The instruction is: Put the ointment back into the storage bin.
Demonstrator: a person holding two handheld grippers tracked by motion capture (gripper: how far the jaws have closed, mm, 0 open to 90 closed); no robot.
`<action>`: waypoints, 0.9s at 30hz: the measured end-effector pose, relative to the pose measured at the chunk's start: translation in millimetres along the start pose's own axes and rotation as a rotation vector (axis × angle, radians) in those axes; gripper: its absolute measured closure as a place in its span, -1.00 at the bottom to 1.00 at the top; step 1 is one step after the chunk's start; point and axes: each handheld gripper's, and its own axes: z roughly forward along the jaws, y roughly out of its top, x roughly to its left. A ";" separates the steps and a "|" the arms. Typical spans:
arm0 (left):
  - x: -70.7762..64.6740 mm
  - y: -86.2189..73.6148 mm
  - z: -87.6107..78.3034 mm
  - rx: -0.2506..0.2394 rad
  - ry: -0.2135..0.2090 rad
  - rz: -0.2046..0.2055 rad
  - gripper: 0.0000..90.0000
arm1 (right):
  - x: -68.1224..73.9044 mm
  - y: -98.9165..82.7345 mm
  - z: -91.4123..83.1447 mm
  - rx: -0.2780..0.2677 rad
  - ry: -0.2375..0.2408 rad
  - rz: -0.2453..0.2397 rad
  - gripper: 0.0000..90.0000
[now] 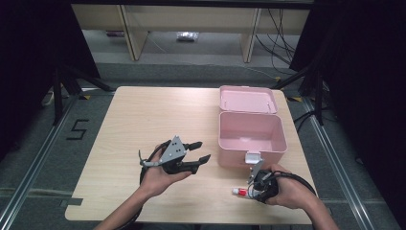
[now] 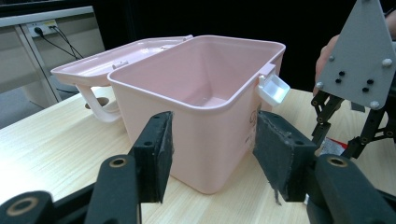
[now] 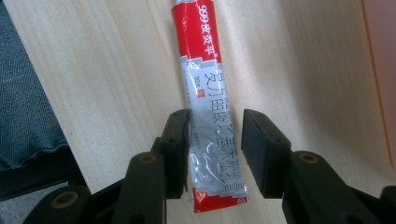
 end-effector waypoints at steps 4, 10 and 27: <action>0.3 -0.9 0.7 0.005 -0.003 0.003 0.03 | -0.9 0.5 2.2 0.006 0.002 -0.015 0.42; -0.5 -1.6 1.7 0.006 -0.004 0.000 0.03 | -2.3 3.5 5.9 0.028 0.024 -0.049 0.45; -0.4 -3.4 1.7 0.015 -0.010 0.001 0.04 | -4.5 10.0 11.4 0.042 0.045 -0.084 0.54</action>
